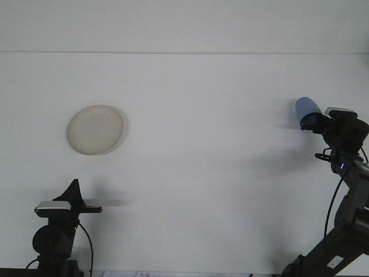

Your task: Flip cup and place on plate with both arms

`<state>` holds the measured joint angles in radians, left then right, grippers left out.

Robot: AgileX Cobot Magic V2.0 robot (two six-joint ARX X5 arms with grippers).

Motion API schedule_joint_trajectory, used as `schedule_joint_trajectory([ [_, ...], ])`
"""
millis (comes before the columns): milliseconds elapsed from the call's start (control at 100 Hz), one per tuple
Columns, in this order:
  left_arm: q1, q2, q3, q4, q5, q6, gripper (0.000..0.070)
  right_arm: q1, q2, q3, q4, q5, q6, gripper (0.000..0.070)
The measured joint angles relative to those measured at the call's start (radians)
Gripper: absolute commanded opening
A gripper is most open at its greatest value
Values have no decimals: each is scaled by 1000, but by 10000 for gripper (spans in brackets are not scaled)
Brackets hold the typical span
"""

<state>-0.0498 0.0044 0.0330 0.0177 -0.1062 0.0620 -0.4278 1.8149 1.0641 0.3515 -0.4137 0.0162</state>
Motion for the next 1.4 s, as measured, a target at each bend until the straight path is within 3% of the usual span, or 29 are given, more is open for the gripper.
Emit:
schedule_joint_trajectory([
  [220, 0, 0, 0, 0, 0, 0, 15, 141, -315, 26, -361, 52, 93, 1],
  [440, 0, 0, 0, 0, 0, 0, 15, 408, -502, 223, -892, 97, 77, 1],
  [680, 0, 0, 0, 0, 0, 0, 15, 798, -405, 415, -1358, 267, 10, 1],
  [990, 0, 0, 0, 0, 0, 0, 15, 1135, -228, 420, -1574, 280, -19, 1],
  [1290, 0, 0, 0, 0, 0, 0, 15, 1265, -114, 422, -1619, 285, -28, 1],
  [1400, 0, 0, 0, 0, 0, 0, 15, 1287, -74, 422, -1621, 328, -28, 1],
])
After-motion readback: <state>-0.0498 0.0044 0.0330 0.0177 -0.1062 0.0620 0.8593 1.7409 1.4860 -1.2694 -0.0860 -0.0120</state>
